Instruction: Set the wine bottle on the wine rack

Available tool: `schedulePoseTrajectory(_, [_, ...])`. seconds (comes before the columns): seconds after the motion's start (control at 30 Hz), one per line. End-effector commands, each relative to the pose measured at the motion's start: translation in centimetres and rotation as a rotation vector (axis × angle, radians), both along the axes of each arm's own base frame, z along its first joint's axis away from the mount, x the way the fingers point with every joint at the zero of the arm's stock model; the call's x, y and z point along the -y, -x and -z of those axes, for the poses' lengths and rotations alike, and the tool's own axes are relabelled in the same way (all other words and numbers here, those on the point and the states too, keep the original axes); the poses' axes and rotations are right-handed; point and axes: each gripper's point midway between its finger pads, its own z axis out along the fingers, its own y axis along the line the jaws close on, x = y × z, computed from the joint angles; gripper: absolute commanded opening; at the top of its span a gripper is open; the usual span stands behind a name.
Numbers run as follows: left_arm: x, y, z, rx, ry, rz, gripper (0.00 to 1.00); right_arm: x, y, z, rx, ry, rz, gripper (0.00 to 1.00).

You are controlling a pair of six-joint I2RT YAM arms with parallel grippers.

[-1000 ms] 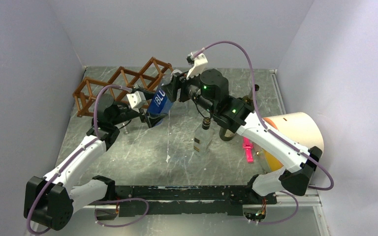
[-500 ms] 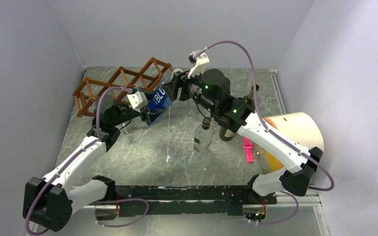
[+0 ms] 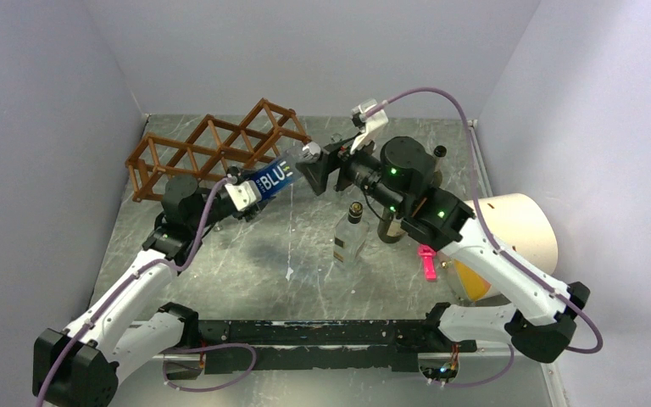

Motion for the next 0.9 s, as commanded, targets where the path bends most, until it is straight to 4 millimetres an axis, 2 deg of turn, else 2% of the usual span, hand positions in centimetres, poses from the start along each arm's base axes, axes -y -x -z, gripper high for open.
schedulePoseTrajectory(0.0, [-2.2,-0.9,-7.9,0.377,-0.027,-0.113,0.07,1.3,1.6,-1.6,0.069,0.068,-0.053,0.85])
schedulePoseTrajectory(0.13, [-3.3,-1.0,-10.6,0.49,-0.059,-0.179,0.07,1.9,2.4,-3.2,0.1,0.083,-0.075,0.86])
schedulePoseTrajectory(0.23, [-3.8,-0.8,-11.7,0.563,-0.098,-0.194,0.07,1.8,2.2,-3.8,0.099,0.091,-0.072,0.86])
schedulePoseTrajectory(0.33, [-3.4,-0.6,-11.5,0.642,-0.21,-0.152,0.07,1.4,1.5,-3.7,0.058,0.127,-0.057,0.85])
schedulePoseTrajectory(0.47, [-3.0,-0.3,-11.1,0.784,-0.346,-0.1,0.07,-0.1,0.9,-1.4,-0.012,0.232,-0.094,0.82])
schedulePoseTrajectory(0.63, [-2.5,0.1,-11.7,0.853,-0.403,-0.062,0.07,-1.7,0.7,2.0,-0.055,0.327,-0.145,0.83])
schedulePoseTrajectory(0.87, [-2.3,0.8,-11.5,0.943,-0.451,-0.033,0.07,-3.4,0.3,5.1,-0.058,0.394,-0.165,0.9])
